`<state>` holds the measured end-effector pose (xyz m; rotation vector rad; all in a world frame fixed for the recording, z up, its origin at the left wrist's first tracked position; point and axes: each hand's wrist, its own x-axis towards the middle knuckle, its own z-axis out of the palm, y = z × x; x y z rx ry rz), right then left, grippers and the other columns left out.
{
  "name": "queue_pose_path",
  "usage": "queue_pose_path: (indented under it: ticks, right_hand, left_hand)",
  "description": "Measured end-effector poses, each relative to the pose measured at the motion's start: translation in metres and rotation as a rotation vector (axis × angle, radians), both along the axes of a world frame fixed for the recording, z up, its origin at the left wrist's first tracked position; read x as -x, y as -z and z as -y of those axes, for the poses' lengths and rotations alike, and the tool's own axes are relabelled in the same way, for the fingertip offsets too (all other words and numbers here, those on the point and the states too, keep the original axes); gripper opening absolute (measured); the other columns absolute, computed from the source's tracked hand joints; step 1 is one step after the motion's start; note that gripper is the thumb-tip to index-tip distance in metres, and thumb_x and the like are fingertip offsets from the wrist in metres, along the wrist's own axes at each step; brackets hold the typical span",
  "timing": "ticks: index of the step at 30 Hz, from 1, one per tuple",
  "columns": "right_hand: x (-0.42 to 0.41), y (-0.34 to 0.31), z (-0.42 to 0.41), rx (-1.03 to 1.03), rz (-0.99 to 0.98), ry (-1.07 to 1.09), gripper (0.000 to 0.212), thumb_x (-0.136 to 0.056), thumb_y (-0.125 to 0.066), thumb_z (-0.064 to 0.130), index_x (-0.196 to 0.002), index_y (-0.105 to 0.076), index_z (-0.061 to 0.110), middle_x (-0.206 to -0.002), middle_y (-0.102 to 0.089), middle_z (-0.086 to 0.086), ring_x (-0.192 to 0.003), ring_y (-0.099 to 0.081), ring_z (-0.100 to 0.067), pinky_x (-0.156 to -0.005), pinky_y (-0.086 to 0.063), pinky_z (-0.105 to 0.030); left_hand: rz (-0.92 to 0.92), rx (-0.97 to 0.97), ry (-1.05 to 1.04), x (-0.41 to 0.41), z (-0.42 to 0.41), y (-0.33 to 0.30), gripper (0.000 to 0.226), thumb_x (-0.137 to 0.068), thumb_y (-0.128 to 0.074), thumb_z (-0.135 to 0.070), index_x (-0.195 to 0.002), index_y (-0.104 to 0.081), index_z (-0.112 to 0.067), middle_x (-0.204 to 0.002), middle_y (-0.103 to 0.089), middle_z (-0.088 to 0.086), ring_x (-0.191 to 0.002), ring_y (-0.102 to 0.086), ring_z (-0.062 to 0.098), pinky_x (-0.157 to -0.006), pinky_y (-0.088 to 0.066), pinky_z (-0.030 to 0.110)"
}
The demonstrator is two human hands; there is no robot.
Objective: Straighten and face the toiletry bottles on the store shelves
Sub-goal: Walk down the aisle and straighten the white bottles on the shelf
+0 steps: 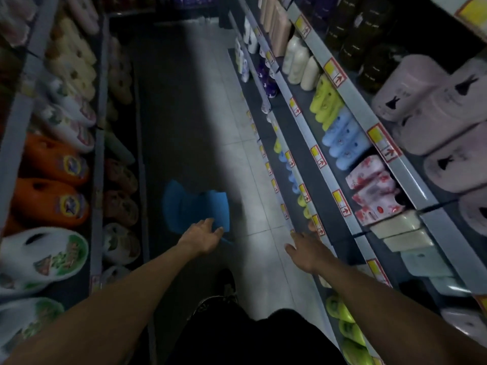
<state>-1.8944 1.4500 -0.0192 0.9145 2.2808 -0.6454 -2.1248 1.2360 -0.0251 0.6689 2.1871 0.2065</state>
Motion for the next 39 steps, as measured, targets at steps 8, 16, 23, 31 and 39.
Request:
queue_pose_path:
  ticks: [8,16,23,31,39]
  right_hand:
    - [0.033,0.01,-0.043,0.031,0.0,0.192,0.071,-0.101,-0.034,0.062,-0.156,-0.038,0.017,-0.167,-0.03,-0.01,-0.153,-0.028,-0.034,-0.12,-0.032,-0.051]
    - [0.034,0.026,-0.095,0.062,0.011,0.292,0.069,-0.106,-0.04,0.056,-0.161,-0.03,0.017,-0.168,-0.026,-0.009,-0.153,-0.029,-0.032,-0.121,-0.033,-0.048]
    - [0.038,0.052,-0.164,0.07,-0.014,0.367,0.06,-0.103,-0.041,0.055,-0.137,-0.053,0.007,-0.136,-0.054,-0.016,-0.124,-0.055,-0.037,-0.099,-0.046,-0.042]
    - [0.042,0.052,-0.219,0.005,-0.079,0.374,0.048,-0.104,-0.047,0.05,-0.127,-0.057,0.01,-0.131,-0.059,-0.016,-0.121,-0.058,-0.034,-0.093,-0.048,-0.039]
    - [0.062,0.052,-0.24,0.073,-0.052,0.346,0.058,-0.101,-0.034,0.052,-0.129,-0.058,0.007,-0.134,-0.061,-0.021,-0.124,-0.06,-0.035,-0.095,-0.046,-0.038]
  left_hand:
    - [0.014,-0.021,0.164,0.071,-0.079,0.005,0.069,-0.106,-0.042,-0.054,-0.161,-0.032,-0.013,-0.166,-0.034,0.015,-0.153,-0.032,0.034,-0.124,-0.026,0.041]
    - [0.054,0.019,0.295,0.088,-0.171,0.007,0.052,-0.111,-0.041,-0.037,-0.15,-0.044,-0.002,-0.156,-0.045,0.022,-0.143,-0.045,0.038,-0.114,-0.034,0.038]
    - [0.103,0.014,0.297,0.096,-0.263,-0.005,0.064,-0.107,-0.048,-0.047,-0.159,-0.036,-0.012,-0.162,-0.041,0.016,-0.149,-0.041,0.032,-0.121,-0.032,0.035]
    - [0.068,0.014,0.378,0.111,-0.343,-0.025,0.066,-0.107,-0.045,-0.052,-0.16,-0.034,-0.014,-0.163,-0.041,0.014,-0.147,-0.043,0.032,-0.121,-0.033,0.038]
    - [0.01,0.01,0.423,0.131,-0.385,-0.028,0.062,-0.106,-0.049,-0.051,-0.157,-0.04,-0.018,-0.157,-0.049,0.012,-0.141,-0.05,0.03,-0.117,-0.038,0.035]
